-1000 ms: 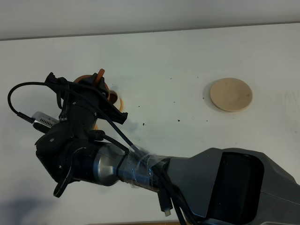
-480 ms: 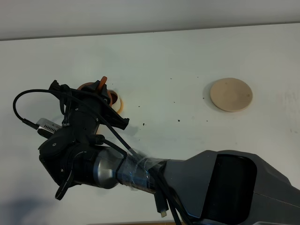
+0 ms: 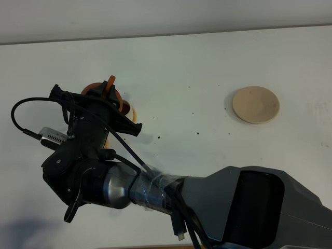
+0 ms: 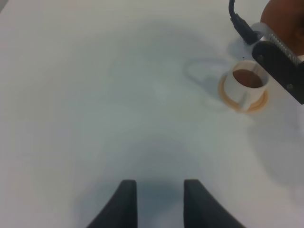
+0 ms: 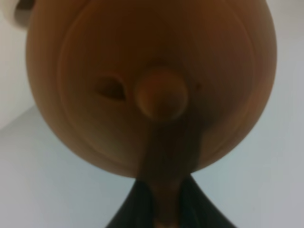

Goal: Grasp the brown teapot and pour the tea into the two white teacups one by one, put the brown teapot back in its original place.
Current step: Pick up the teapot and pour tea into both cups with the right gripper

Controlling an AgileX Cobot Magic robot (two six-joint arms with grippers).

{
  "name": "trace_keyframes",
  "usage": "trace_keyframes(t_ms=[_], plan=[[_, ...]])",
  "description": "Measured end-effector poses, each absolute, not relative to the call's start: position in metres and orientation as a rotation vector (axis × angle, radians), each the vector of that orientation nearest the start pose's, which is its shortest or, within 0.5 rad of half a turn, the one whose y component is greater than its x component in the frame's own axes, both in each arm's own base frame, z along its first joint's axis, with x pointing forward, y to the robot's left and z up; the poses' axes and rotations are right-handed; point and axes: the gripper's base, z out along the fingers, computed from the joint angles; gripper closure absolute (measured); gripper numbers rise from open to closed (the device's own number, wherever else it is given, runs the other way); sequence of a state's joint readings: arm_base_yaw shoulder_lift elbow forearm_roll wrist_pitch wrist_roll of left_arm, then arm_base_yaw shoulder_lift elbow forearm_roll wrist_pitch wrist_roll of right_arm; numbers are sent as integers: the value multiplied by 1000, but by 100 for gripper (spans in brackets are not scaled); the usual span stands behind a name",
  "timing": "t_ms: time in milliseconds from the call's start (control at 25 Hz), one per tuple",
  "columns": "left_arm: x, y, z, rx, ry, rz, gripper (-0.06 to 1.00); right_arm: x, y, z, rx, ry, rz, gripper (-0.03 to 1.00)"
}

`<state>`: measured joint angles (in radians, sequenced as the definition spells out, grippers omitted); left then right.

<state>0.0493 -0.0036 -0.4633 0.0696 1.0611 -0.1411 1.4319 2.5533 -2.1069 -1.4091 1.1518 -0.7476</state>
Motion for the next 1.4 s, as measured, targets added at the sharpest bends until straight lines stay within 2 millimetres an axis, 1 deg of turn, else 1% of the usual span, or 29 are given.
trace_keyframes(t_ms=[440,680,840,920,1000,1080,1240,1400], plan=[[-2,5,267,-199,2066,28,66,155,512,156,-2166,365,-1560,83],[-2,5,267,-199,2066,28,66,146,513,153,-2190,375,-1524,83],[-2,5,267,-199,2066,28,66,144,512,150,-2206,436,-1482,83],[-2,5,267,-199,2066,28,66,144,510,150,-2205,490,-1467,83],[-2,5,267,-199,2066,28,66,143,508,151,-2219,561,-1415,83],[-2,5,267,-199,2066,28,66,142,506,157,-2226,633,-1363,83],[-2,5,267,-199,2066,28,66,139,501,177,-2227,749,-1262,83],[-2,5,267,-199,2066,28,66,134,496,190,-2256,890,-1099,83]])
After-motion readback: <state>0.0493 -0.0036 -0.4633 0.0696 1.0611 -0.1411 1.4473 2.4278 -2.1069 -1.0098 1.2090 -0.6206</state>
